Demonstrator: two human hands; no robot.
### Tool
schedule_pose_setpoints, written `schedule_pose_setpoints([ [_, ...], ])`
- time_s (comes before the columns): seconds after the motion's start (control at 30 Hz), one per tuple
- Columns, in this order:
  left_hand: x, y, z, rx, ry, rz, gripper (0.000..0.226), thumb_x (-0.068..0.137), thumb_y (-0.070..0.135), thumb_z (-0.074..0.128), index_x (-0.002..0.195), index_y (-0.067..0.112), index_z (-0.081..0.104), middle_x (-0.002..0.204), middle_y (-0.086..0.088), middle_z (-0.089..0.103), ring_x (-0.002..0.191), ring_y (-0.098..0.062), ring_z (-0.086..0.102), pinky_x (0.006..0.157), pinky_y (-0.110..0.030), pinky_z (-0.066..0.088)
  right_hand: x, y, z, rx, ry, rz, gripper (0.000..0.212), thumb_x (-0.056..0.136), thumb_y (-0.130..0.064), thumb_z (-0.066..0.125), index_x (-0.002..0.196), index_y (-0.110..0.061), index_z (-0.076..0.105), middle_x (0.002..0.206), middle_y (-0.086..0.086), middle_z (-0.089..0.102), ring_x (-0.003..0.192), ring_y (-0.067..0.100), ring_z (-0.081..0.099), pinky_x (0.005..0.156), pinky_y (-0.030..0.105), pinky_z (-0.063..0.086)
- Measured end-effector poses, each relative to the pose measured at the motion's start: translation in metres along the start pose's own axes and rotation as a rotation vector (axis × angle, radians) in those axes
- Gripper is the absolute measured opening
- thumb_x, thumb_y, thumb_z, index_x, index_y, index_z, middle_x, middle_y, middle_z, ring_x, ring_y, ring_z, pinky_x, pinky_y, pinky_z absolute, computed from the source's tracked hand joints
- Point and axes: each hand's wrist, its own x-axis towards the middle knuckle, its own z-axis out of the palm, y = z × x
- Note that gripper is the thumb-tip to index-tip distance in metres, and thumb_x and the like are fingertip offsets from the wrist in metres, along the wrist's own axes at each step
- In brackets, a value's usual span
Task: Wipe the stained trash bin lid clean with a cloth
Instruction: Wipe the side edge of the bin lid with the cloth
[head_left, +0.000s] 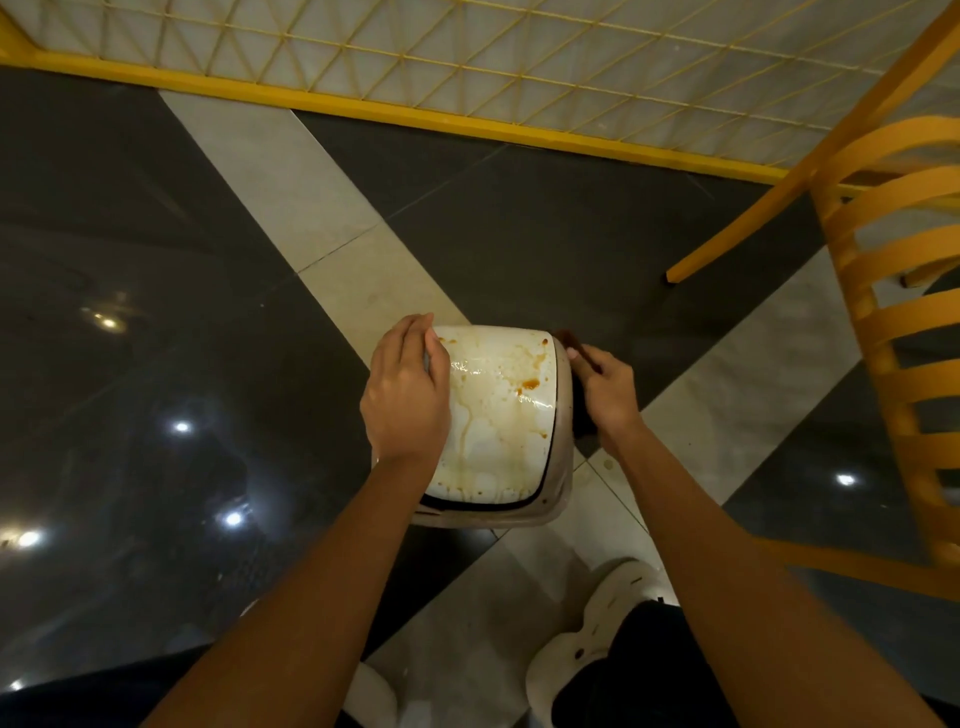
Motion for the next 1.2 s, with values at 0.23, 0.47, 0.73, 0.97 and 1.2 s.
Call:
schedule_pose_setpoints([
  [0.23,-0.001,0.0,-0.002,-0.008,-0.015,0.0,0.04,0.097,0.032,0.032,0.117,0.014,0.062,0.12,-0.001,0.062,0.11,-0.016,0.058,0.081,-0.025,0.046,0.0,-0.003,0.003,-0.015,-0.011,0.004,0.03,0.095,-0.022,0.05,0.121,-0.011,0.059,0.125,0.008,0.056,0.108,0.02,0.054,0.098,0.035,0.043],
  [0.47,-0.001,0.001,-0.003,-0.007,-0.012,0.002,0.039,0.097,0.03,0.033,0.117,0.013,0.062,0.12,-0.002,0.062,0.11,-0.017,0.057,0.08,-0.025,0.045,-0.103,0.076,0.016,0.113,0.242,-0.018,0.023,0.094,-0.02,0.05,0.111,-0.014,0.063,0.112,0.007,0.059,0.108,0.02,0.055,0.1,0.045,0.044],
  [0.73,-0.001,0.002,-0.004,-0.008,-0.022,0.003,0.039,0.097,0.029,0.033,0.118,0.012,0.062,0.121,-0.004,0.061,0.111,-0.018,0.057,0.082,-0.026,0.045,-0.091,0.063,0.019,0.196,0.282,0.072,0.025,0.094,-0.023,0.05,0.115,-0.018,0.062,0.115,0.005,0.06,0.11,0.02,0.055,0.1,0.044,0.045],
  [0.97,-0.001,0.0,-0.003,-0.016,-0.007,0.009,0.037,0.097,0.027,0.036,0.116,0.012,0.063,0.119,-0.003,0.063,0.11,-0.017,0.058,0.082,-0.023,0.043,-0.141,0.078,0.038,0.266,0.445,0.136,0.027,0.094,-0.023,0.048,0.118,-0.015,0.058,0.116,-0.003,0.052,0.112,0.015,0.047,0.099,0.029,0.036],
  [1.2,0.0,-0.001,-0.001,-0.008,-0.012,0.004,0.038,0.097,0.029,0.034,0.118,0.013,0.062,0.12,-0.003,0.062,0.111,-0.016,0.057,0.081,-0.022,0.043,-0.054,0.045,0.014,0.156,0.215,0.084,0.027,0.094,-0.023,0.051,0.117,-0.015,0.061,0.118,0.007,0.059,0.109,0.022,0.056,0.1,0.046,0.044],
])
